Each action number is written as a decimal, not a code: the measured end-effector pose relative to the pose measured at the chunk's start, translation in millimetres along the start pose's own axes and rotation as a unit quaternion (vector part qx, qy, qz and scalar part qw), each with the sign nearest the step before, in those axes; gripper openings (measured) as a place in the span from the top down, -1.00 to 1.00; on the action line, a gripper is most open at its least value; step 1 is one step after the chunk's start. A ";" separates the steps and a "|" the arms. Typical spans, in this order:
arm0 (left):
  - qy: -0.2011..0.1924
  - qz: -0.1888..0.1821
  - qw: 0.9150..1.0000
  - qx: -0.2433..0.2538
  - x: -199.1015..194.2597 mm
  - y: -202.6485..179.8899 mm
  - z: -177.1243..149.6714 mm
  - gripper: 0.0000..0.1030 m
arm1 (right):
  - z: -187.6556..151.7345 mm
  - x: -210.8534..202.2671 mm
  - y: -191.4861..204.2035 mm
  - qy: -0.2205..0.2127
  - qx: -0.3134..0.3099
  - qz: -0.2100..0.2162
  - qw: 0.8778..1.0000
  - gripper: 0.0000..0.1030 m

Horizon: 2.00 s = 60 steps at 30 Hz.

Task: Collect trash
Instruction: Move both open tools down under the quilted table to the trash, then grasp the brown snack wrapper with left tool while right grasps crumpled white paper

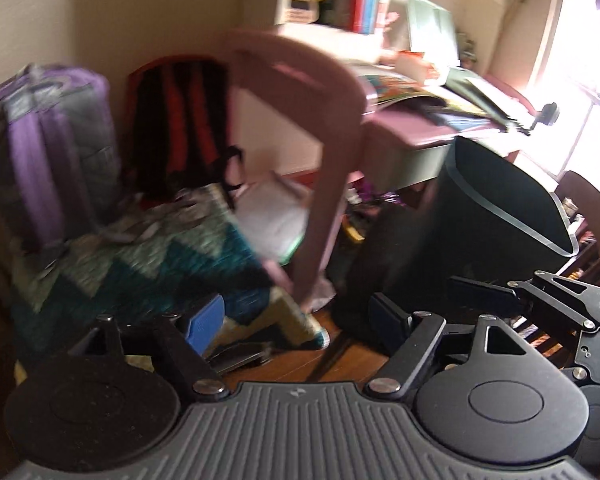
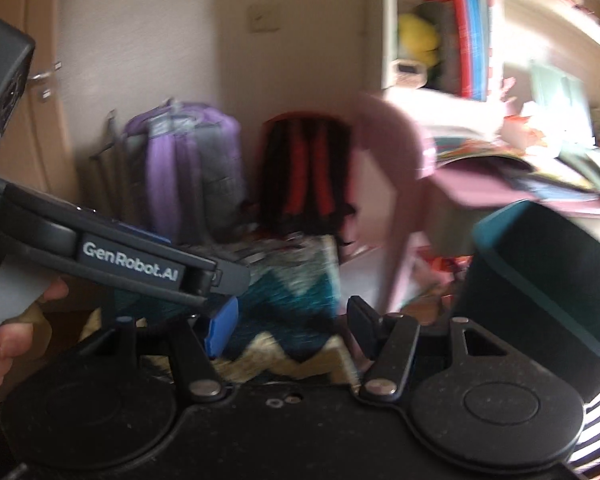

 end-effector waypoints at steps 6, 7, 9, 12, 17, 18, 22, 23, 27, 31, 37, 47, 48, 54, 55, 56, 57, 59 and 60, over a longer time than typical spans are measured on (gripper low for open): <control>0.014 0.040 0.999 -0.031 14.9 62.6 -36.4 -0.58 | -20.3 54.4 32.6 0.046 0.006 0.036 0.998 -0.17; 0.017 0.043 0.998 -0.038 19.6 72.4 -42.7 -0.58 | -25.0 64.9 37.1 0.056 0.007 0.041 0.998 -0.17; 0.025 0.046 0.997 -0.052 29.2 91.2 -55.9 -0.58 | -36.3 83.1 45.9 0.075 0.009 0.052 0.996 -0.18; 0.040 0.048 0.996 -0.067 49.5 115.2 -74.8 -0.59 | -53.0 113.9 55.3 0.104 0.006 0.067 0.992 -0.18; 0.070 0.045 0.992 -0.098 92.6 152.4 -105.3 -0.68 | -85.6 169.7 60.2 0.155 0.018 0.078 0.985 -0.19; 0.075 0.046 0.990 -0.108 102.7 161.2 -111.7 -0.74 | -92.5 179.4 61.0 0.163 0.021 0.081 0.983 -0.19; 0.090 0.063 0.984 -0.141 139.2 192.5 -141.2 -0.91 | -122.1 225.8 69.5 0.197 0.027 0.092 0.976 -0.20; 0.095 0.069 0.982 -0.148 149.1 200.6 -151.3 -0.92 | -128.6 237.1 71.9 0.202 0.029 0.098 0.974 -0.20; 0.153 0.098 0.967 -0.177 197.4 233.3 -202.4 -0.93 | -167.4 284.4 90.2 0.234 0.022 0.121 0.964 -0.20; 0.205 0.132 0.946 -0.213 244.9 267.8 -254.6 -0.93 | -210.2 329.8 109.3 0.274 0.010 0.134 0.952 -0.20; 0.260 0.148 0.906 -0.300 308.5 302.5 -312.9 -0.93 | -271.3 387.0 131.1 0.316 -0.027 0.152 0.936 -0.20; 0.313 0.174 0.872 -0.334 405.6 333.8 -387.0 -0.93 | -354.4 472.6 144.2 0.366 -0.044 0.158 0.916 -0.19; 0.316 0.179 0.869 -0.335 412.4 338.2 -394.5 -0.93 | -361.0 479.9 143.4 0.371 -0.040 0.156 0.914 -0.19; 0.329 0.184 0.863 -0.336 450.8 354.0 -431.2 -0.93 | -402.4 521.0 145.7 0.407 -0.018 0.153 0.900 -0.19; 0.335 0.181 0.864 -0.330 457.8 353.5 -436.3 -0.93 | -408.4 526.1 147.5 0.412 -0.019 0.156 0.898 -0.19; 0.338 0.181 0.865 -0.323 463.8 353.2 -440.0 -0.93 | -413.8 531.7 149.6 0.415 -0.021 0.157 0.896 -0.19; 0.338 0.181 0.868 -0.317 468.8 352.7 -442.6 -0.93 | -417.9 536.4 151.2 0.417 -0.023 0.157 0.895 -0.19; 0.338 0.175 0.871 -0.311 477.8 352.0 -447.3 -0.93 | -425.2 545.6 154.4 0.421 -0.025 0.161 0.893 -0.19; 0.339 0.173 0.871 -0.310 481.9 351.7 -449.7 -0.91 | -429.4 550.2 155.6 0.423 -0.025 0.162 0.891 -0.19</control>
Point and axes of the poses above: each gripper's, at about its wrist camera, not at the fingertips, and x roughly the way its jaws point, y to its left, z to its top, the point moved 6 cm from there along x, roughly the way its jaws point, and after that the axes turned 3 degrees about z, right-handed, at the moved point
